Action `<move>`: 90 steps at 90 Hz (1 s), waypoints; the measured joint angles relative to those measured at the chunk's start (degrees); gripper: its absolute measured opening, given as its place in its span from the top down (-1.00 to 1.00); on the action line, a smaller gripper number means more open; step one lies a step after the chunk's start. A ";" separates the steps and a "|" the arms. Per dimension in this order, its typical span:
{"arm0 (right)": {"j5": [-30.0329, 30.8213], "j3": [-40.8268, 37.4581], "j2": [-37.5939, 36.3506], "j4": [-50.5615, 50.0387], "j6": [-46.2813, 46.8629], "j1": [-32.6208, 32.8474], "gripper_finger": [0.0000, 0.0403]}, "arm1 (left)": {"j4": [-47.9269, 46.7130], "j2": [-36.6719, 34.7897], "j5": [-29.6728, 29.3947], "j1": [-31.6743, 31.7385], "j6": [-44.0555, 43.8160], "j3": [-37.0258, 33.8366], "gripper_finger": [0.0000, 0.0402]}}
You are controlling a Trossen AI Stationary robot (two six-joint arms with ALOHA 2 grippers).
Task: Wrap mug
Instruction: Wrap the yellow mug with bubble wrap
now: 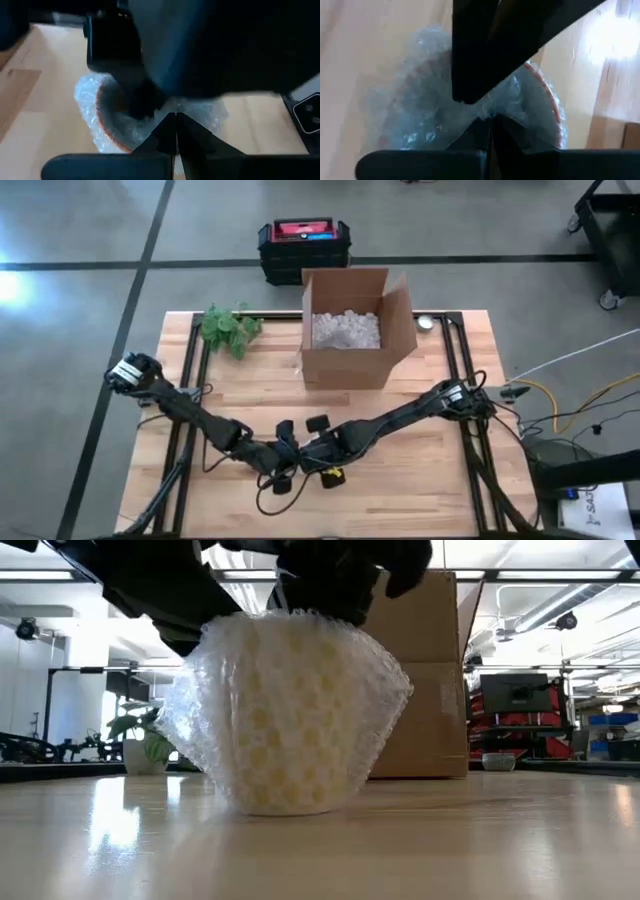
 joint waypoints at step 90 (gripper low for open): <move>-0.69 -3.27 -4.74 4.82 -0.29 -0.35 0.99 | 0.14 -0.15 0.00 -0.02 0.00 -0.06 1.00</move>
